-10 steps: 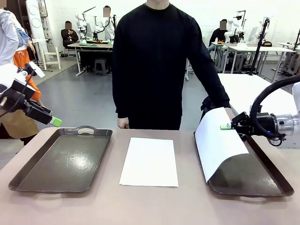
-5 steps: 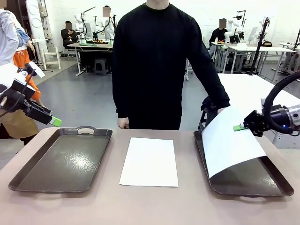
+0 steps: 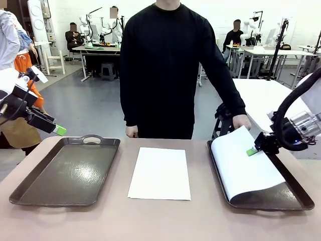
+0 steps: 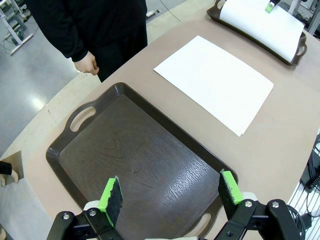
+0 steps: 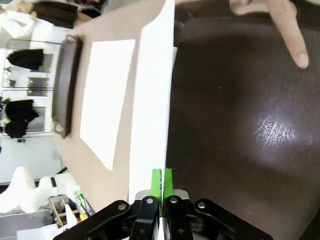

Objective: Sort the A4 documents.
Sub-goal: Place the A4 Paper in the designated Handle tray.

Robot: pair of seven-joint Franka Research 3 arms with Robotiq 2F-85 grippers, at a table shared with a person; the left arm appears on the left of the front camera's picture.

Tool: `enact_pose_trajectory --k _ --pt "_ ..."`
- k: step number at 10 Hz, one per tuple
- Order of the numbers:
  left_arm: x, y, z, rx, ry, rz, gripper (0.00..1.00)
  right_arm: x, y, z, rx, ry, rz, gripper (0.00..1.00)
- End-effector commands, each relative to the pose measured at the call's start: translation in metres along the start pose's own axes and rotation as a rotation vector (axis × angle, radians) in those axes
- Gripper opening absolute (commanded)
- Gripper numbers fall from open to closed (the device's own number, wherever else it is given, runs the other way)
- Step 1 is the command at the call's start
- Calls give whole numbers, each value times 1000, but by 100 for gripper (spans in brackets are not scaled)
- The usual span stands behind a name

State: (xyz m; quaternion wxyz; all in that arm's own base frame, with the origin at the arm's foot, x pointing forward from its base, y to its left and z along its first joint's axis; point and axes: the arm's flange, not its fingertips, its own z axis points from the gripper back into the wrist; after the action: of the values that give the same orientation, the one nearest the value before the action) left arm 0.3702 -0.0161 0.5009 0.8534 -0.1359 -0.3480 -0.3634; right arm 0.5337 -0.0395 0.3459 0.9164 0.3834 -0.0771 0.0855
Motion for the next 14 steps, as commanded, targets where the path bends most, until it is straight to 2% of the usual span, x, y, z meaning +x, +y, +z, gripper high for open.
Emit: enact_pose_trajectory --k 1,3,6,12,14 --pt "-2 3 0 -10 -9 -3 100 -1 2 5 -68 9 -8 1" --pt "-2 3 0 -10 -9 -3 100 -1 -5 11 -225 13 3 1" --pt "-2 3 0 -10 -9 -3 100 -1 -14 6 -371 -18 -26 1" --pt "-2 3 0 -10 -9 -3 100 4 -19 -5 -410 -38 -73 1" --pt "-2 3 0 -10 -9 -3 100 4 -18 -3 -406 -48 -77 19"
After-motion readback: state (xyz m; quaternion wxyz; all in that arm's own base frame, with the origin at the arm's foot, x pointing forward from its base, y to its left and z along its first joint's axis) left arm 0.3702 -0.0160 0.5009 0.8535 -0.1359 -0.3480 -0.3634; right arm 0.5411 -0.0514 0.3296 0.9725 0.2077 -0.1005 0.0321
